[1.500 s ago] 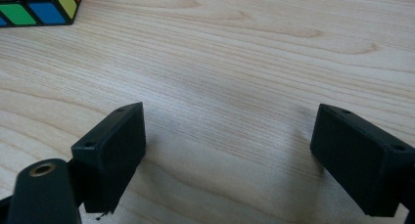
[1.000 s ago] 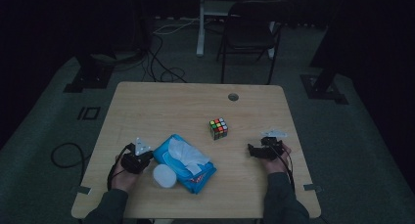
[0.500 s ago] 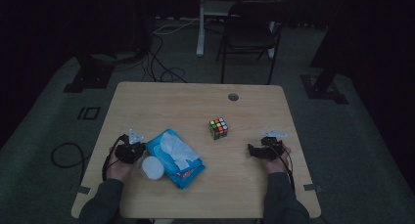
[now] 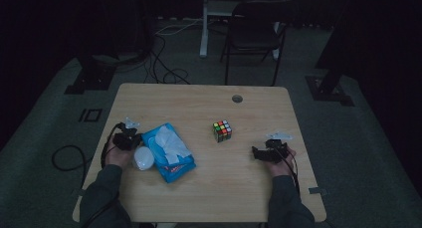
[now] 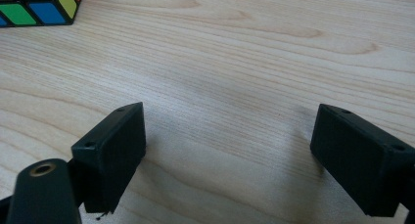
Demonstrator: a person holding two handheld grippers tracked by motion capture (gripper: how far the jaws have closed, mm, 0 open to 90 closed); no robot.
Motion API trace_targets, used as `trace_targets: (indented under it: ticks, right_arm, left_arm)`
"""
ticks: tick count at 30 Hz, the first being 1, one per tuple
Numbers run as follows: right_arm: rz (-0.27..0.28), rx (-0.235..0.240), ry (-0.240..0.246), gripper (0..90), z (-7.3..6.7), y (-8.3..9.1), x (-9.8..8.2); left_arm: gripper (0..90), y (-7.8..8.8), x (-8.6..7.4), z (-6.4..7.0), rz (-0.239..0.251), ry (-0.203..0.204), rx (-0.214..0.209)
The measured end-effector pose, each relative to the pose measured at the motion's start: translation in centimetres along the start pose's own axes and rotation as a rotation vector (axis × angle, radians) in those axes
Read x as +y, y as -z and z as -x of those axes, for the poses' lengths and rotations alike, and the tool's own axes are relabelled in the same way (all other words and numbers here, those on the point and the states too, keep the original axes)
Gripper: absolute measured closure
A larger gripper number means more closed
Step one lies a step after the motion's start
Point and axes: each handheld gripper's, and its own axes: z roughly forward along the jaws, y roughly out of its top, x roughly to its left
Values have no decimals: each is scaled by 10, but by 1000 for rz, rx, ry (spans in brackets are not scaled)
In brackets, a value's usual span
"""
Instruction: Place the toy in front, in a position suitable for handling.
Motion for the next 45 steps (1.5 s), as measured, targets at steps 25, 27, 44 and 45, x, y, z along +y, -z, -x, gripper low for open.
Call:
trace_targets:
  ticks: [25, 27, 44, 45]
  right_arm:
    - [1, 0, 2, 132, 0, 0, 0]
    - [1, 0, 2, 132, 0, 0, 0]
    - [1, 0, 2, 132, 0, 0, 0]
    - [1, 0, 3, 132, 0, 0, 0]
  left_arm:
    - [706, 56, -2, 25, 143, 63, 44]
    - [705, 59, 1, 30, 153, 52, 30]
    - [709, 63, 16, 106, 155, -121, -178]
    - [715, 61, 16, 119, 149, -150, -210]
